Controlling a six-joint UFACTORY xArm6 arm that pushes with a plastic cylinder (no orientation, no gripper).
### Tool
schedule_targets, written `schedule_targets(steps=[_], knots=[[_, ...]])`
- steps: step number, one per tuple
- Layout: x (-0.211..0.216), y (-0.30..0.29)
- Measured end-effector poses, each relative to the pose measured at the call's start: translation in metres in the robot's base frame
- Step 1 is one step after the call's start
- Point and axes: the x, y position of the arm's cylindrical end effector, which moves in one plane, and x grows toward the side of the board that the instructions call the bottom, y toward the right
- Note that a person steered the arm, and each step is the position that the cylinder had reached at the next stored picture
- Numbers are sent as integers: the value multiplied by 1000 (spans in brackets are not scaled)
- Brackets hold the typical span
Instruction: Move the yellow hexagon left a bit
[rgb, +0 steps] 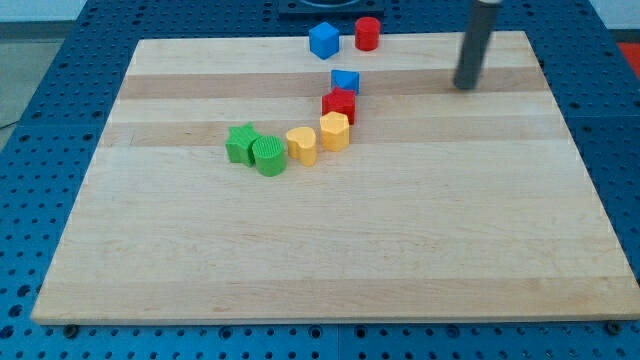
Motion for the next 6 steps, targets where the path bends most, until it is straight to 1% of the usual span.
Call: schedule_targets(steps=[1,2,3,4,6], knots=[[63,-2],[90,-50],[90,-112],[90,-142],[90,-180]])
